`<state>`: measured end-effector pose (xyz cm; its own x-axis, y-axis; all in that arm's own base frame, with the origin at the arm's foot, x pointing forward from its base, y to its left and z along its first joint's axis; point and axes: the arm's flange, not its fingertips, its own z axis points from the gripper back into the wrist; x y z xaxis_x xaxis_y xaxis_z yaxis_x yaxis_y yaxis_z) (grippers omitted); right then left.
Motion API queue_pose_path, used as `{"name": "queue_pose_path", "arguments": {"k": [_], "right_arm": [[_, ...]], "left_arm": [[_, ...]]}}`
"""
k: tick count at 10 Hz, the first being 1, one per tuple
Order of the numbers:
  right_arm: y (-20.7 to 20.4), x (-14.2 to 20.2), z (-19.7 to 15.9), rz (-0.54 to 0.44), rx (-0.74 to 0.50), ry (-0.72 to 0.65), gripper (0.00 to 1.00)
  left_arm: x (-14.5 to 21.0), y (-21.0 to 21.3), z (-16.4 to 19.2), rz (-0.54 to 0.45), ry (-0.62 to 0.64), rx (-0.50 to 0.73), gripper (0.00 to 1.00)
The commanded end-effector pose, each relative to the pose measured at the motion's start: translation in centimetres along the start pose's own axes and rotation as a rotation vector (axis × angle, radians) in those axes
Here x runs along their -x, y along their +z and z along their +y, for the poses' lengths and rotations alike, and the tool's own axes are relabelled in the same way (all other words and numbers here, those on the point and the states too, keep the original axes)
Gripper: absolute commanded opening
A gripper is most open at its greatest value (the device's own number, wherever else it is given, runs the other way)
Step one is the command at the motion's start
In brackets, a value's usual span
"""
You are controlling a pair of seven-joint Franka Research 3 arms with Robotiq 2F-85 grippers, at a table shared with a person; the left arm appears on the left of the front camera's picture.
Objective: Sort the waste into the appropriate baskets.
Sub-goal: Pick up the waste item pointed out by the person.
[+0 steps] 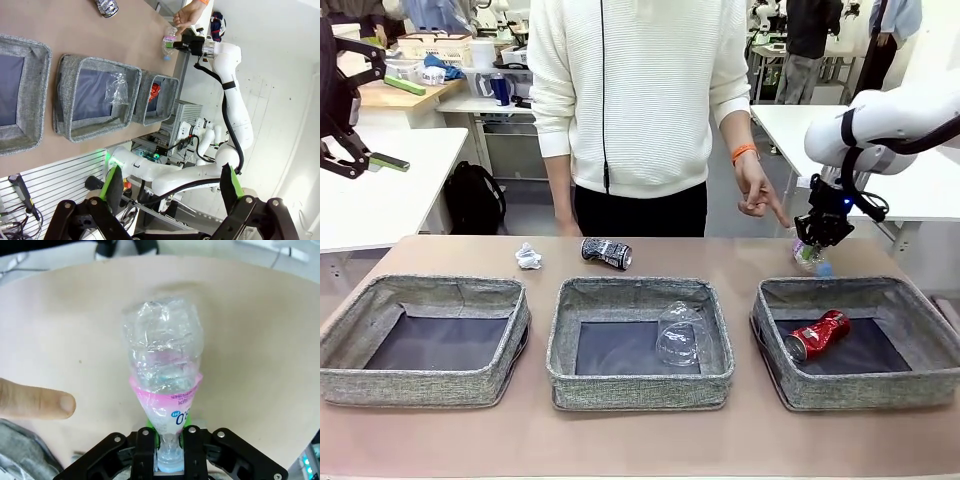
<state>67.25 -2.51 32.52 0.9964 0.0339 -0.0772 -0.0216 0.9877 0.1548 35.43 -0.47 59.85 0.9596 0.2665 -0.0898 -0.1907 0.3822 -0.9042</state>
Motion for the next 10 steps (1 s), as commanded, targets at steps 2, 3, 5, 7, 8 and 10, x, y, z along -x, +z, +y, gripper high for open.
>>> {"name": "queue_pose_path", "arguments": {"k": [2,3,5,7,8,10], "right_arm": [[2.5,1.4,-1.5,-0.085,-0.018,-0.215,0.0],[5.3,2.7,-1.3,-0.083,-0.065,-0.356,0.0],[11.6,7.0,0.3,-0.194,-0.141,-0.598,0.0],[15.0,13.4,4.7,-0.345,-0.167,-0.552,0.0],[15.4,17.4,6.9,-0.295,-0.169,-0.41,0.0],[14.7,21.7,8.9,-0.222,-0.16,-0.212,0.0]], "left_arm": [[0.2,0.2,0.0,0.01,-0.01,-0.007,1.0],[0.2,0.2,0.0,0.01,-0.01,-0.007,1.0],[0.2,0.2,0.0,0.01,-0.01,-0.007,1.0],[0.2,0.2,0.0,0.01,-0.01,-0.007,1.0],[0.2,0.2,0.0,0.01,-0.01,-0.007,1.0],[0.2,0.2,0.0,0.01,-0.01,-0.007,1.0]]}}
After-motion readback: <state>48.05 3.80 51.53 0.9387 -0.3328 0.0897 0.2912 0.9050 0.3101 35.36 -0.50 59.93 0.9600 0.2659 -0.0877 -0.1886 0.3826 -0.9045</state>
